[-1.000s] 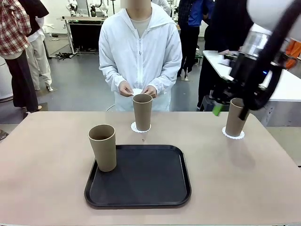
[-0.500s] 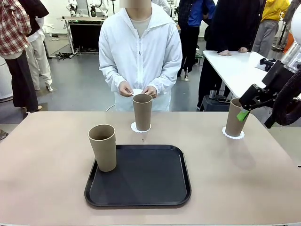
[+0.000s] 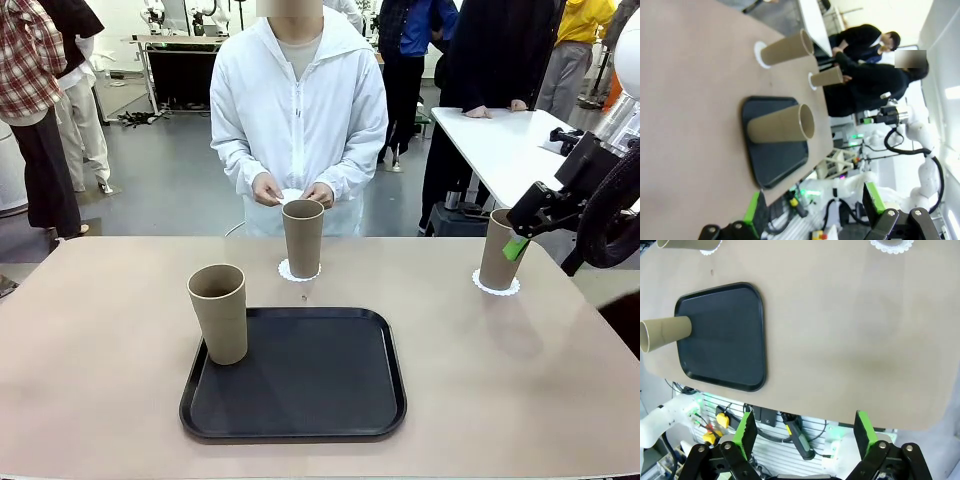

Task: Place coasters on the table and set cups on them.
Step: Take one Reusable plastic cup from the Flat Tray and place it on a coaster set by the human.

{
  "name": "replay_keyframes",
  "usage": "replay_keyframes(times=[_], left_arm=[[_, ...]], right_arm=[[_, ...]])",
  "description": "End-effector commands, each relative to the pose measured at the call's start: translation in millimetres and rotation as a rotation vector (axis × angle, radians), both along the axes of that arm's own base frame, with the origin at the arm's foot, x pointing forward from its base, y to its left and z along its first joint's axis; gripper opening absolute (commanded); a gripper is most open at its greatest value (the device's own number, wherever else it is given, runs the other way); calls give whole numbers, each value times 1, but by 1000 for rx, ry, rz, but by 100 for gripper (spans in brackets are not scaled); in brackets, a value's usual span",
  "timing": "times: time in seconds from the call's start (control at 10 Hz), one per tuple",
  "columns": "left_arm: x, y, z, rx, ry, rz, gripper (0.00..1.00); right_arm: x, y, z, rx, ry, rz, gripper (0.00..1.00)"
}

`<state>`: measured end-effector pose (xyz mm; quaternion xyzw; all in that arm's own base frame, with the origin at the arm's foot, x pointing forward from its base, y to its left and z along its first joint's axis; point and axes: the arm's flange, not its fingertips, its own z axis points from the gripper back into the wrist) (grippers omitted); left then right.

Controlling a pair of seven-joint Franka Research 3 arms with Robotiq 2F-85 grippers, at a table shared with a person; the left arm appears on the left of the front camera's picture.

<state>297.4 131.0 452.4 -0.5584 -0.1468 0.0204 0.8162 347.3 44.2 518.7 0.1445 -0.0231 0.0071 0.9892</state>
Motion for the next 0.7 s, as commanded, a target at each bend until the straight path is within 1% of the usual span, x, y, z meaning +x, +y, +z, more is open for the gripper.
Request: replay_keyframes(times=[0.0,0.1,0.2,0.3,0.4,0.5,0.6], left_arm=[[-1,1,0,-13,-17,0,100],[-1,1,0,-13,-17,0,100],[-1,1,0,-13,-17,0,100],[-1,1,0,-13,-17,0,100],[-1,1,0,-13,-17,0,100],[-1,1,0,-13,-17,0,100],[-1,1,0,-13,-17,0,100]], right_arm=[[0,0,0,0,0,0,100],[2,-47,8,248,-45,-28,100],[-3,-83,12,444,-72,-28,100],[-10,-120,15,628,-119,-36,100],[-17,-154,13,807,-169,-47,100],[-18,-175,5,944,-184,-36,100],[-18,-185,-9,1066,-185,-8,100]])
